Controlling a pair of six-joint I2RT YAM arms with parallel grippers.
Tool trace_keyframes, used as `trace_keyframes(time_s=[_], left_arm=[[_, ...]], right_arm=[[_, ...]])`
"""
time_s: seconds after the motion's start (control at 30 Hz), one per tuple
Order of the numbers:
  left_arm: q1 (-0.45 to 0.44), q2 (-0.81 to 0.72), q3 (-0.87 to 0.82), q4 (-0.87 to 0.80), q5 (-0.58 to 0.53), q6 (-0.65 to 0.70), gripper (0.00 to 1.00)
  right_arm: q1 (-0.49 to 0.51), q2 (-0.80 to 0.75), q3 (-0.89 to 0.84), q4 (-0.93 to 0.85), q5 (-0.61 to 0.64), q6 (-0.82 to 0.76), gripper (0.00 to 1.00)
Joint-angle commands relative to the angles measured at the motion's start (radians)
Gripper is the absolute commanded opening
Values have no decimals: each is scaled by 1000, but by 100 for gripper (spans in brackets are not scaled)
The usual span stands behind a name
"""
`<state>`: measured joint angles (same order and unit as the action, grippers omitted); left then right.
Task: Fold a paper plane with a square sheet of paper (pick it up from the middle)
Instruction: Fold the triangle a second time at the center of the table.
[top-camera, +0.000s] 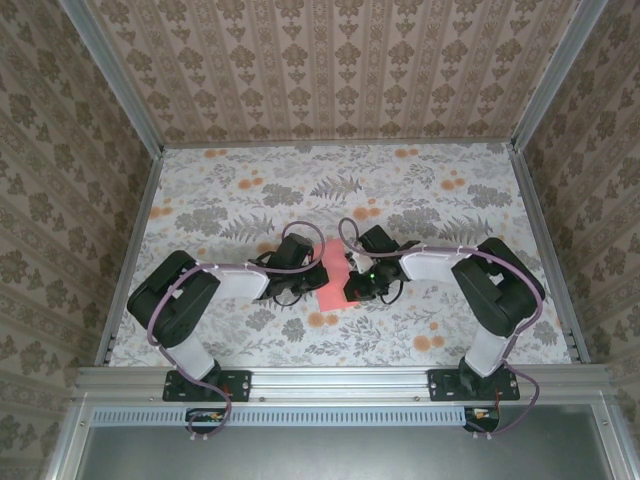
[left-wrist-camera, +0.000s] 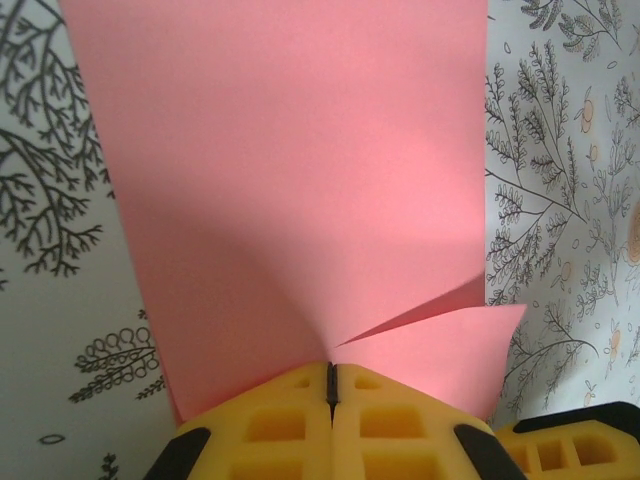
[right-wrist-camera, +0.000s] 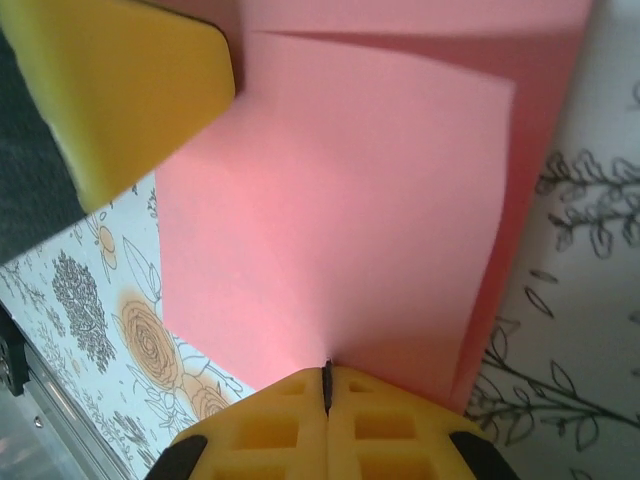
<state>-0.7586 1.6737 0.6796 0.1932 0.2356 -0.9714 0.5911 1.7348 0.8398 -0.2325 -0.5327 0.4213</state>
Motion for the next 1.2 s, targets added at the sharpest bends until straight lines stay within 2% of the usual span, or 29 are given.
trace_keyframes(time_s=[0.0,0.2,0.4,0.67,0.8,0.97,1.17], left_arm=[[19,63,-42,-204,-89,9,0],[22,63,-43,-193,-82,13,0],[22,62,-35,-187,-73,16,0],[22,61,-30,-191,-70,20,0],[23,62,-25,-198,-68,25,0],[22,68,-22,-208,-72,22,0],[32,73,-28,-221,-81,19,0]], right_arm=[[-18,-24,-82,-96,21,-9,2],[-69,-75,-165,-29,-28,38,3],[-58,-139,-109,18,-63,78,3],[-12,34,89,54,-59,99,2],[-11,94,125,51,-51,95,2],[-16,104,82,20,-34,72,2],[-43,32,-61,9,-35,53,2]])
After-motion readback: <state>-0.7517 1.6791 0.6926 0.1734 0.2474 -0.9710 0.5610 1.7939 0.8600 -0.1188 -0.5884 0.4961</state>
